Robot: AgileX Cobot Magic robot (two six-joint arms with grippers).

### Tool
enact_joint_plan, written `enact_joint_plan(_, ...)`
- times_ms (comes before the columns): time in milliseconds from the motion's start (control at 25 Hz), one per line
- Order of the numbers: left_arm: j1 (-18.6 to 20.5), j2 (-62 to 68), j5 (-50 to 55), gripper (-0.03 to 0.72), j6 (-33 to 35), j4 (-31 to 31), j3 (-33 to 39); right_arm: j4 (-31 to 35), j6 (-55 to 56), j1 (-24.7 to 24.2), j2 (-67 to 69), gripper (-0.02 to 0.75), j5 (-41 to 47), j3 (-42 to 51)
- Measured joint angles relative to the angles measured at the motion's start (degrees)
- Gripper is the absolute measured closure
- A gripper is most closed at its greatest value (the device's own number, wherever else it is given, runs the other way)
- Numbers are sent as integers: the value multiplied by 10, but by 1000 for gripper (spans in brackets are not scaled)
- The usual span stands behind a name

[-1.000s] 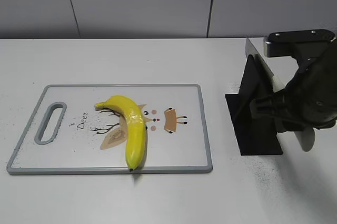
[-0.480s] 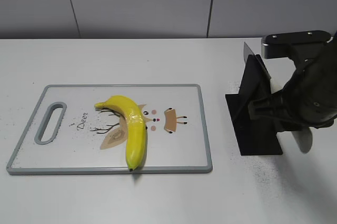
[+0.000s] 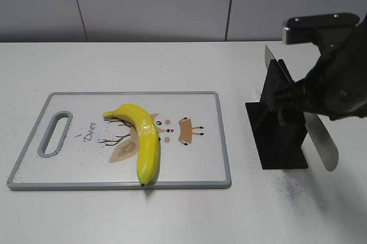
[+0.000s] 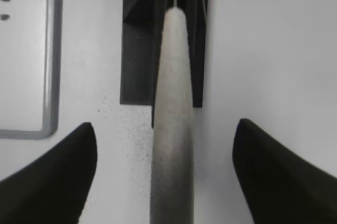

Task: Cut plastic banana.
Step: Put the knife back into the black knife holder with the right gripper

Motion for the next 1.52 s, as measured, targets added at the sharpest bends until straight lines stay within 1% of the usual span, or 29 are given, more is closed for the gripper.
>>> enact_joint_plan(120,0,0,0,169,0,0,0,-2,-34,0,-18,120,20,-48)
enact_joint_plan(280,0,0,0,159,0,0,0,10,-115,0,-62,120,34,-118)
enact_joint_plan(360,0,0,0,116,0,-1,0,26,-154,0,-86,120,35,-138)
enact_joint_plan(480,0,0,0,48,0,-2,0,66,-216,0,-127,120,41,-144)
enact_joint_plan(600,0,0,0,30,0,-2,0,104,-261,0,-169,120,65,-139)
enact_joint_plan(760,0,0,0,30,0,-2,0,115,-285,0,-234,120,80,-96)
enact_joint_plan(1280,0,0,3,58,0,-3,5,112,-296,0,-526,144,96,152)
enact_joint_plan(1520,0,0,3,91,0,-3,5,112,-307,0,-659,144,147,212)
